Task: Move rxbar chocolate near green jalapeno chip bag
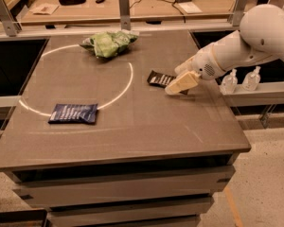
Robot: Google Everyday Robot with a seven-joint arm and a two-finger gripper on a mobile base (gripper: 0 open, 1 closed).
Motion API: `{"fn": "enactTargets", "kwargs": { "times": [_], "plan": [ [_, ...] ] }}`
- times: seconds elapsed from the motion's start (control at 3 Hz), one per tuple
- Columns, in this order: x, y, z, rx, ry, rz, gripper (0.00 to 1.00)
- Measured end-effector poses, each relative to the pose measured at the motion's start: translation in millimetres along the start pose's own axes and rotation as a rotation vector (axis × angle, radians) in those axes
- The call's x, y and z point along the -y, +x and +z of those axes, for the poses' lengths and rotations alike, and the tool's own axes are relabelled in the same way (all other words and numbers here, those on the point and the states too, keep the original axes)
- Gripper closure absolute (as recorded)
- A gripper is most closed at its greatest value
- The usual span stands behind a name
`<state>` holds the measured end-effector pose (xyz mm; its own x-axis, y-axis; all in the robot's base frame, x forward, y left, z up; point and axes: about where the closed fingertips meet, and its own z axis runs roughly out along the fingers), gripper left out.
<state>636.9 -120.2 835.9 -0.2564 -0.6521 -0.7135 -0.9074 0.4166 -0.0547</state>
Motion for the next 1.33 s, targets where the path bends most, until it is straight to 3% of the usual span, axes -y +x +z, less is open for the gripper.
{"fn": "enactTargets", "kwargs": {
  "times": [0.33,0.67,1.33],
  "plan": [
    [-2.4,7.4,-1.2,-0.009,-0.007,-0.01,0.15],
    [-3.3,8.9,0.2,-0.029,-0.008,-0.026,0.18],
    [-3.3,5.3,3.2,-0.057,-0.007,-0.065,0.65]
  ]
}}
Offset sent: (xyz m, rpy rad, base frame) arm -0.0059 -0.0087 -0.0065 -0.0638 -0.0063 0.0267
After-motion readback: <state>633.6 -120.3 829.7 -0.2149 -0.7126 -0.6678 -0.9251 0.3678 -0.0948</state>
